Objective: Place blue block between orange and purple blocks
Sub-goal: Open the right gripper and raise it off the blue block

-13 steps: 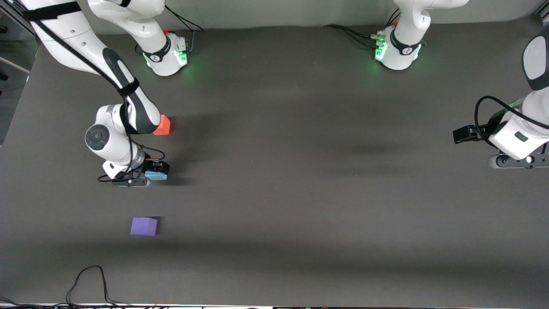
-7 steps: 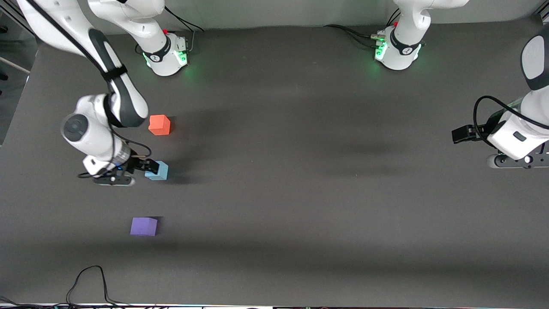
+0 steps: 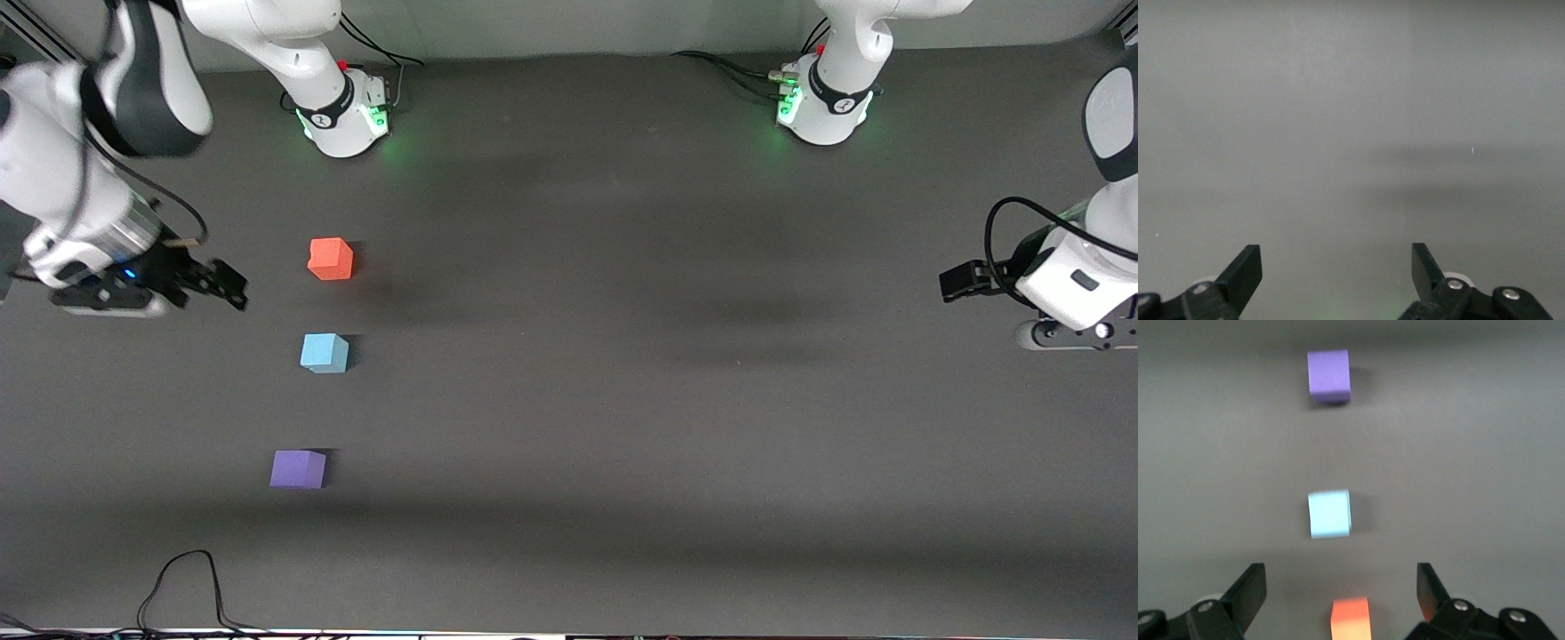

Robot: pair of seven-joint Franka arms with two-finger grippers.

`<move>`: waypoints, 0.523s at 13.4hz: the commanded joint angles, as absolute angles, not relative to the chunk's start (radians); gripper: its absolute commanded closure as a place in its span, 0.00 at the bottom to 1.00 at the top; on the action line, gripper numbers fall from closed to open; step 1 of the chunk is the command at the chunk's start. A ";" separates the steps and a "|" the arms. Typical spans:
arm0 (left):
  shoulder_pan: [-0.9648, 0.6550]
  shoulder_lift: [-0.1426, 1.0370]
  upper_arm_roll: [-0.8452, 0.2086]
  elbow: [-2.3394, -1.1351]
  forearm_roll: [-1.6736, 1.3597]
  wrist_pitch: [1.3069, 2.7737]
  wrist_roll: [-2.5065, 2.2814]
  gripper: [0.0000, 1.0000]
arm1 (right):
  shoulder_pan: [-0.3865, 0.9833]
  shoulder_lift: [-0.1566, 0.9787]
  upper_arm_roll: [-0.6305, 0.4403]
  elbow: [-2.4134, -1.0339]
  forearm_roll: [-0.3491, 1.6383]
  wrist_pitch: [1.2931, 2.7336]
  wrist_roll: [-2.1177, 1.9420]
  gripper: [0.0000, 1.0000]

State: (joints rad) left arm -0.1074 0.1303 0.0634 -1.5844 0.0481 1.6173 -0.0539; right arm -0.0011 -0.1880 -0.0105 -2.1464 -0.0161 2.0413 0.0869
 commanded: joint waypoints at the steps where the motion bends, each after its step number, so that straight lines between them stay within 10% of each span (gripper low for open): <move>1: -0.107 0.107 0.069 -1.563 0.051 1.612 -0.037 0.00 | -0.006 -0.187 -0.012 -1.987 0.012 1.832 0.054 0.00; 7: -0.103 0.032 0.074 -1.608 0.038 1.589 -0.035 0.00 | 0.002 -0.183 -0.041 -1.858 0.086 1.701 0.046 0.00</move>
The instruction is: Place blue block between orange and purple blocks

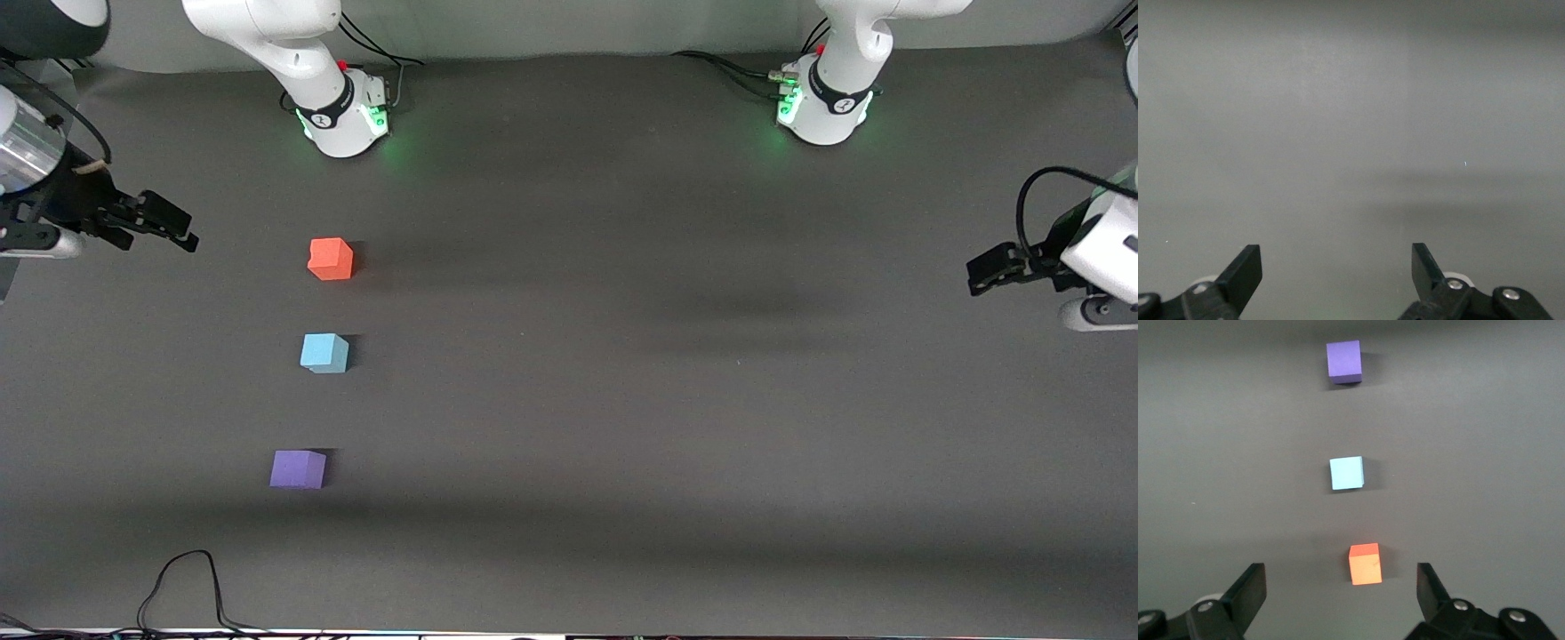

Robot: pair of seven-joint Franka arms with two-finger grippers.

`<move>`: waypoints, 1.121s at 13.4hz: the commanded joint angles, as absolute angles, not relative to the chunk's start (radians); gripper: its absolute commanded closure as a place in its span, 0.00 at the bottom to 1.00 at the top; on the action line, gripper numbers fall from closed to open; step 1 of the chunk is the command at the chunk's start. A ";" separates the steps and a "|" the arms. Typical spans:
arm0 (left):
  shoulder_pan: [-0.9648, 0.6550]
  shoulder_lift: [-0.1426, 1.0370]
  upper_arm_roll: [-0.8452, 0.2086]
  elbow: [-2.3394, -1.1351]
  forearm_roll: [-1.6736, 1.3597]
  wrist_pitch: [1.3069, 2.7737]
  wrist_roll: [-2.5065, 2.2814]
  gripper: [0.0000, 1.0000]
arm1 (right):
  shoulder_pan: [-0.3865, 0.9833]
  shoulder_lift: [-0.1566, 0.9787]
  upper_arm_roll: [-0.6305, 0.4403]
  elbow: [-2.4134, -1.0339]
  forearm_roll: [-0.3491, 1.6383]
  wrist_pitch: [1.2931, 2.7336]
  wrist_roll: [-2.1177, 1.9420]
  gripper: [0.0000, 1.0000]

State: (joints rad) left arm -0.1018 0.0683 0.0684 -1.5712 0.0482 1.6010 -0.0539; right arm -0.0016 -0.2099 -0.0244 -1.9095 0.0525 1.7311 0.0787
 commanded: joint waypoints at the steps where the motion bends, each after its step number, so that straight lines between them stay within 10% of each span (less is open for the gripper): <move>1: -0.101 0.032 0.074 -1.608 0.038 1.589 -0.035 0.00 | 0.003 -0.173 -0.041 -1.839 0.086 1.701 0.041 0.00; 15: -0.103 0.041 0.072 -1.582 0.044 1.580 -0.032 0.00 | -0.009 -0.017 -0.008 -1.605 0.069 1.519 0.045 0.00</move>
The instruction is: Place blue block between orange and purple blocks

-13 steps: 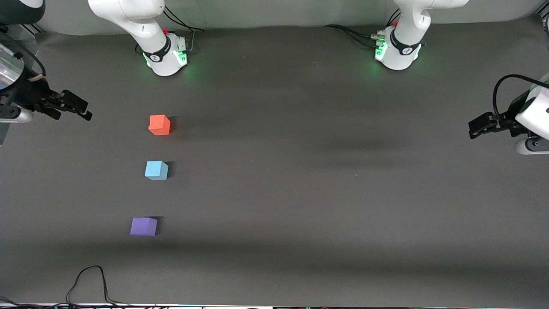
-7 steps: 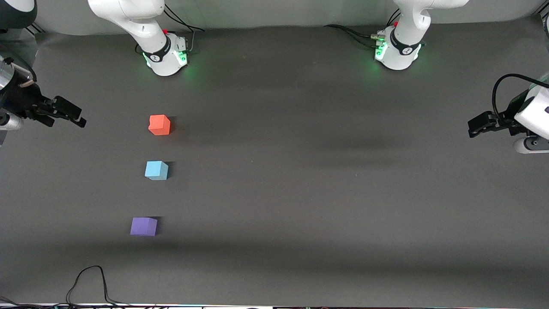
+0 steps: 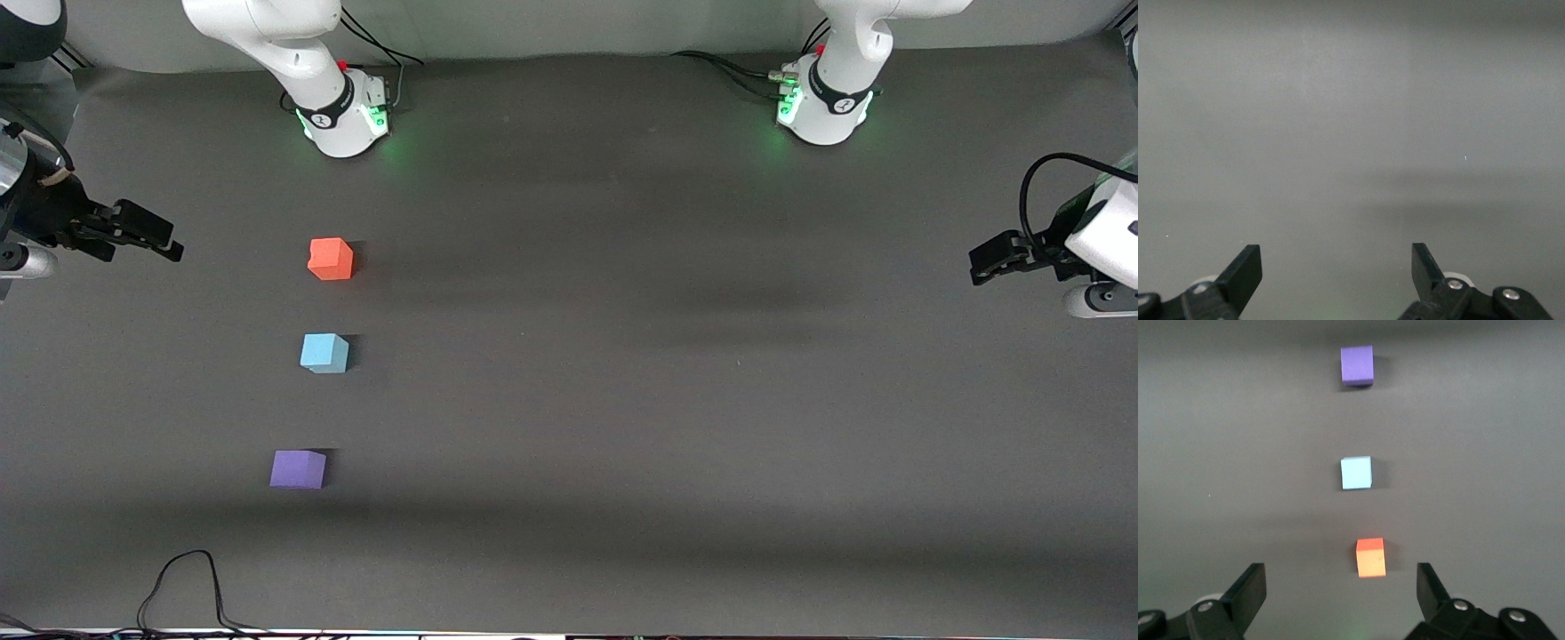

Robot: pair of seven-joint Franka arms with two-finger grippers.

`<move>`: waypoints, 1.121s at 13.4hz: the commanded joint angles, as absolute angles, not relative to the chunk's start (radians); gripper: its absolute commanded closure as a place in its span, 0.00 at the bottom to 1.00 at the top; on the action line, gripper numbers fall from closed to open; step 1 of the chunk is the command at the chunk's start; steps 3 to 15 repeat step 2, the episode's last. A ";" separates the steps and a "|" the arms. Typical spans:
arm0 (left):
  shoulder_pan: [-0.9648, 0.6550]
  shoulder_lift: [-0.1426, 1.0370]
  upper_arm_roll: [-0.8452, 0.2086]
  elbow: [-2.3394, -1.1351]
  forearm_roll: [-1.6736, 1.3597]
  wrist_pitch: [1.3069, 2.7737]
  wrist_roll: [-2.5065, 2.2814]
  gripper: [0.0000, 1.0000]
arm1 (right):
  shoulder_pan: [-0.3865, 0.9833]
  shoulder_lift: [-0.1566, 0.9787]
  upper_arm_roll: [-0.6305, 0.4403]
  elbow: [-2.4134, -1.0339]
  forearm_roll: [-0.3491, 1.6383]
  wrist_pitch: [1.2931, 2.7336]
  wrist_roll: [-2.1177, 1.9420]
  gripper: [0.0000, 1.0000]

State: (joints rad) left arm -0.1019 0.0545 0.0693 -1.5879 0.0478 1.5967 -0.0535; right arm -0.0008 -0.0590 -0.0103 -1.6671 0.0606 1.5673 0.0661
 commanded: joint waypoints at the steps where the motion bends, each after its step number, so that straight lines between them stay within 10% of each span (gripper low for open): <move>1: -0.103 0.043 0.072 -1.582 0.044 1.578 -0.034 0.00 | -0.009 -0.015 -0.008 -1.606 0.069 1.519 0.043 0.00; 15: -0.103 0.043 0.072 -1.583 0.044 1.578 -0.034 0.00 | -0.008 -0.015 -0.008 -1.606 0.069 1.519 0.043 0.00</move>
